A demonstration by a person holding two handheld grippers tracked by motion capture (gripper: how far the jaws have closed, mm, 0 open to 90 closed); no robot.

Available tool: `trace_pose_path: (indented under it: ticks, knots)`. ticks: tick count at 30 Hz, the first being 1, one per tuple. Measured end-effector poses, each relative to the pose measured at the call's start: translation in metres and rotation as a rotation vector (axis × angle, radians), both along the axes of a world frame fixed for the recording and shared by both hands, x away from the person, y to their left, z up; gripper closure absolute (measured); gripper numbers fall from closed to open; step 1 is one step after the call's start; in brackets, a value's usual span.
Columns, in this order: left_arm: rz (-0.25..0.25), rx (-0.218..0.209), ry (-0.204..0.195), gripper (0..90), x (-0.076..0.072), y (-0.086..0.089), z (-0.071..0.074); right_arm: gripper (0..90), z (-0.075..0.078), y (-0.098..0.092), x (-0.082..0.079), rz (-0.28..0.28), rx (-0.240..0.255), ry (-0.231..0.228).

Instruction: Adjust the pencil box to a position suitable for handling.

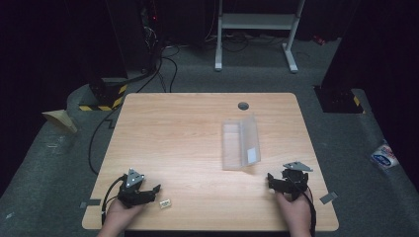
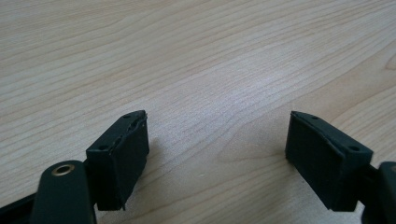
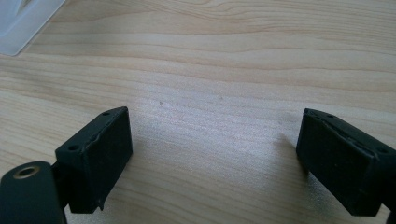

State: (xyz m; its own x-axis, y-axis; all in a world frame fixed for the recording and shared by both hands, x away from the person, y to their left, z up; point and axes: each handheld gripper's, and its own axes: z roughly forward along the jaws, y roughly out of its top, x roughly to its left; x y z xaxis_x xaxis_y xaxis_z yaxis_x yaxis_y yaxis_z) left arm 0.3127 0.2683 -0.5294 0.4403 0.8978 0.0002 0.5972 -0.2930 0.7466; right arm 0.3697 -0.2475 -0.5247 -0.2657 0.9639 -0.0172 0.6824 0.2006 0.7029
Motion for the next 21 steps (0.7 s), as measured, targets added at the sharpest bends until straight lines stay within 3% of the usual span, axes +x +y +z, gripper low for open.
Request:
trace_pose_path:
  ticks: [21]
  knots:
    - [0.012, 0.004, -0.001, 22.9, -0.0005, -0.0002, 0.0003, 10.2, 0.0, -0.0002, 0.0002, 0.003, -0.001, -0.001]
